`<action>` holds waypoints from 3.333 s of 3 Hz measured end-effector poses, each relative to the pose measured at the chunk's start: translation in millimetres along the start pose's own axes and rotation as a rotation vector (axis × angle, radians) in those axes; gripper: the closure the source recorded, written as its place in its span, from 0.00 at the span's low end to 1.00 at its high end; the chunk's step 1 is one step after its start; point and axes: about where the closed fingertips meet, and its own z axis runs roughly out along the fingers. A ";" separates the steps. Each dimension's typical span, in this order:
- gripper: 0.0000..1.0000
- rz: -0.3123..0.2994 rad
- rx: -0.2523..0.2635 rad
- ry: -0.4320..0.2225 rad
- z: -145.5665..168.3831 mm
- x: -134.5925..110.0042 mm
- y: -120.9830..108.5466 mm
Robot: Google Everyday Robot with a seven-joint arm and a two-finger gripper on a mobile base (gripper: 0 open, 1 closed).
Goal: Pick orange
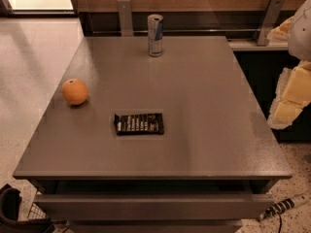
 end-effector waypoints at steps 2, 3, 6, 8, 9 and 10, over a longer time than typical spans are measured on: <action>0.00 -0.018 -0.008 -0.098 17.9 -24.0 -5.2; 0.00 -0.056 -0.030 -0.200 42.5 -57.9 -8.2; 0.00 0.000 -0.172 -0.550 119.1 -194.8 -5.8; 0.00 0.061 -0.183 -0.560 126.3 -221.4 1.4; 0.00 0.068 -0.168 -0.590 137.4 -231.6 -5.2; 0.00 0.058 -0.154 -0.698 156.0 -264.7 -22.8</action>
Offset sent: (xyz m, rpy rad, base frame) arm 0.0270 0.0326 -0.0154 0.1595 -0.0367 0.0603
